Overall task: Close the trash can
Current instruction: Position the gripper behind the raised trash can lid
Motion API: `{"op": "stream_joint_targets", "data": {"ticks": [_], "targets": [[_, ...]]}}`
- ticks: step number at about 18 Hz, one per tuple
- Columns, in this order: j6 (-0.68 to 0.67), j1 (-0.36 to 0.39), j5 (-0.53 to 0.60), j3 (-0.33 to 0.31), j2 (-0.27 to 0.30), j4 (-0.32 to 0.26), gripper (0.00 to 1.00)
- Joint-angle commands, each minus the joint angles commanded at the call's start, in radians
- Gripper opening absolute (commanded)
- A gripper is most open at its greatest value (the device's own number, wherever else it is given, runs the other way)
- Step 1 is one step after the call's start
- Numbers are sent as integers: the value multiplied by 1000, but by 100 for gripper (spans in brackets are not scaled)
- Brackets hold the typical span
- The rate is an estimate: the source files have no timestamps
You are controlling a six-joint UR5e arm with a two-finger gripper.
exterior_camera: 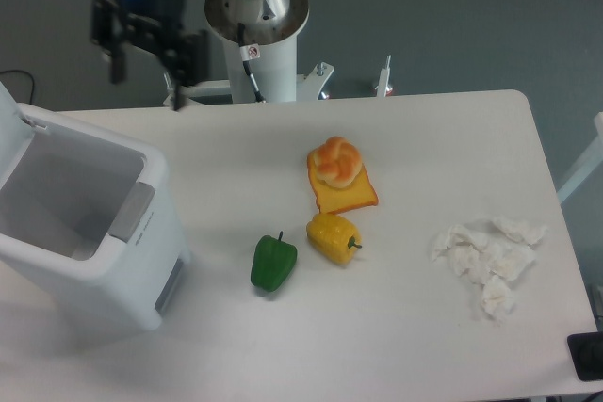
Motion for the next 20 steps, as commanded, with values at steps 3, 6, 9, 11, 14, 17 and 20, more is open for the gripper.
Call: {"op": "stream_joint_targets", "data": {"ticks": [3, 6, 9, 11, 14, 17, 20], "targets": [[-34, -29, -46, -3, -3, 8, 100], [-41, -58, -52, 0, -9, 15, 100], [-81, -81, -57, 2, -12, 32, 100], [-136, -100, -65, 2, -20, 73, 100], [-218, -126, -65, 15, -44, 127, 100], [-285, -134, -65, 38, -72, 173, 100], [-305, -137, -63, 52, -84, 175, 100]]}}
